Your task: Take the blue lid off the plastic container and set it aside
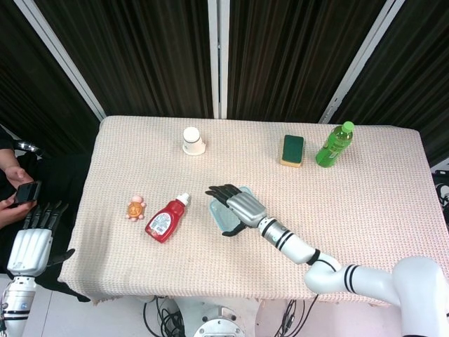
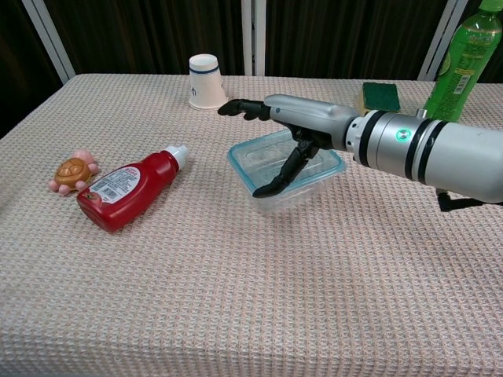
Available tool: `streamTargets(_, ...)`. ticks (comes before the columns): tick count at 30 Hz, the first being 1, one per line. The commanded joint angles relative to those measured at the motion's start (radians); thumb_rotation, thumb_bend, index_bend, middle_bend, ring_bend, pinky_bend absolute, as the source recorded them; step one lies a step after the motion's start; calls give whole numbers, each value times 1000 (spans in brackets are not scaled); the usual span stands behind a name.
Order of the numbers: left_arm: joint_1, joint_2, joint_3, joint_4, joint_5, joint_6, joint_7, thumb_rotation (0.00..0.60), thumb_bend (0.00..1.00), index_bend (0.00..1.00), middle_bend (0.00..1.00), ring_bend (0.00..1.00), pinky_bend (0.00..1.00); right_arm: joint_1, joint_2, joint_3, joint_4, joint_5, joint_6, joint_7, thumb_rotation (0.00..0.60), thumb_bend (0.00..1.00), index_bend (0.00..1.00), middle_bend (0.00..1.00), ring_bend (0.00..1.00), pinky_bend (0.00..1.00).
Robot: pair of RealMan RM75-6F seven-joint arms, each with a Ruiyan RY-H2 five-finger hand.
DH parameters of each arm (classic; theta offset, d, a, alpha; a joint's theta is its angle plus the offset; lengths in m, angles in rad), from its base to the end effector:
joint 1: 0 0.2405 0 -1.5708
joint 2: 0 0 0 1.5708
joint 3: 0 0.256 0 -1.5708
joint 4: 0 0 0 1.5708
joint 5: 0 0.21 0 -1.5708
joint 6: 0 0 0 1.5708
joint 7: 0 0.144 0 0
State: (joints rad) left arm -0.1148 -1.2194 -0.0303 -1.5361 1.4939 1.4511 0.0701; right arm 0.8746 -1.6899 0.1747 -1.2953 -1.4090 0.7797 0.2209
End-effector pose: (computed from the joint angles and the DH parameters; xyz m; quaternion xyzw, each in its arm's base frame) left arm -0.3153 0.1867 0.1264 -0.6172 -0.3820 -0.3674 0.5816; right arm -0.0912 -0.3428 -0.0742 0.7607 -0.4460 0.4233 0.2078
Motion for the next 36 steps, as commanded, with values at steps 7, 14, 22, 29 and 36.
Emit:
streamTargets(7,10,-2,6,13,7,15,-19,600,0,110,44,0,21,4,46,34,-95,78,-15,-99,600,41,0,52,0,0)
streamTargets(14,6,-4,6,14,18,16,-15,600,0,110,44,0,21,52,217,86,-187,205,-174,-62,600,448,0,169,0,0)
streamTargets(22,11,-3,8,6,15,21,-1,600,0,110,44,0,21,139,220,77,-106,359,-292,-127,600,628,0,227,0,0)
streamTargets(29,13,-5,9,7,10,18,1,600,0,111,44,0,21,157,212,50,-71,426,-317,-138,600,641,0,239,0,0)
streamTargets(36,8,-3,8,4,14,14,6,600,0,110,44,0,21,122,276,28,-132,420,-318,-111,600,670,0,257,0,0)
